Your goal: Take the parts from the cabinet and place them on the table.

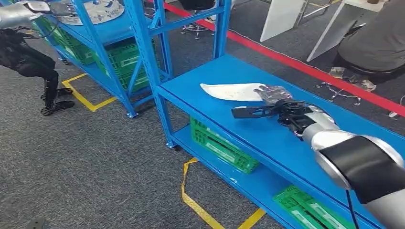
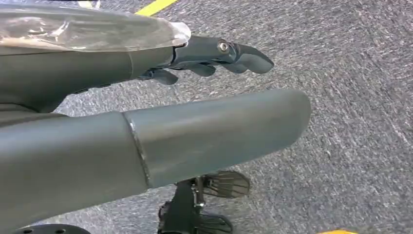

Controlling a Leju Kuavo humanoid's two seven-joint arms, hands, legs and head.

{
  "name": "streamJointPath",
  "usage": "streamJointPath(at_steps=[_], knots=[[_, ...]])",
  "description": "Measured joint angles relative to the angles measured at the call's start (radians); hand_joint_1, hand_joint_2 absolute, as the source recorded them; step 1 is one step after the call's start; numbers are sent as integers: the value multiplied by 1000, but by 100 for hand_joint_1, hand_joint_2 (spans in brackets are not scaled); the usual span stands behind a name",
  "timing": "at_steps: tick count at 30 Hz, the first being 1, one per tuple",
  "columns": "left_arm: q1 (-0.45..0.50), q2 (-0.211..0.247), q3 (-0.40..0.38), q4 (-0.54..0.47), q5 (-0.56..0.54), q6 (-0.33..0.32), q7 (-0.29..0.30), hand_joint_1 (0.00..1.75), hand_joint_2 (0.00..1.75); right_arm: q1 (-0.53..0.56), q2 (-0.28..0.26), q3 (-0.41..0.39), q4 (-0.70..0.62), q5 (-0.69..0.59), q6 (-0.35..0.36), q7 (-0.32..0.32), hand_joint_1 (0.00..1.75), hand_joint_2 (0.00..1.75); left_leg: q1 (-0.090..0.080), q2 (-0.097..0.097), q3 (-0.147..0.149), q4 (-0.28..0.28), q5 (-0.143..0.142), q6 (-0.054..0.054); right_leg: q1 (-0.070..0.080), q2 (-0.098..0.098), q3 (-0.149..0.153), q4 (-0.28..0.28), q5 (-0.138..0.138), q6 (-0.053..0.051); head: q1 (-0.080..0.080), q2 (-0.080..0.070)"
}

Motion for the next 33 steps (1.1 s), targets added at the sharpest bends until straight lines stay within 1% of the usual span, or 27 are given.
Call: streamJointPath(at_steps=[14, 28, 29, 30, 33], knots=[[6, 5, 0, 0, 1, 0, -1, 0, 0, 0, -32, 0, 1, 16, -1, 18, 0, 175, 0, 0, 0, 0, 0, 0, 0, 0, 0, 0, 0, 0, 0, 0], [6, 5, 0, 0, 1, 0, -1, 0, 0, 0, -37, 0, 1, 17, -1, 18, 0, 175, 0, 0, 0, 0, 0, 0, 0, 0, 0, 0, 0, 0, 0, 0], [6, 5, 0, 0, 1, 1, -1, 0, 0, 0, -37, 0, 1, 18, -1, 19, 16, 175, 0, 0, 0, 0, 0, 0, 0, 0, 0, 0, 0, 0, 0, 0], [6, 5, 0, 0, 1, 1, -1, 0, 0, 0, -37, 0, 1, 18, -1, 20, 175, 175, 0, 0, 0, 0, 0, 0, 0, 0, 0, 0, 0, 0, 0, 0], [6, 5, 0, 0, 1, 2, -1, 0, 0, 0, -37, 0, 1, 21, -5, 21, 175, 175, 0, 0, 0, 0, 0, 0, 0, 0, 0, 0, 0, 0, 0, 0]])
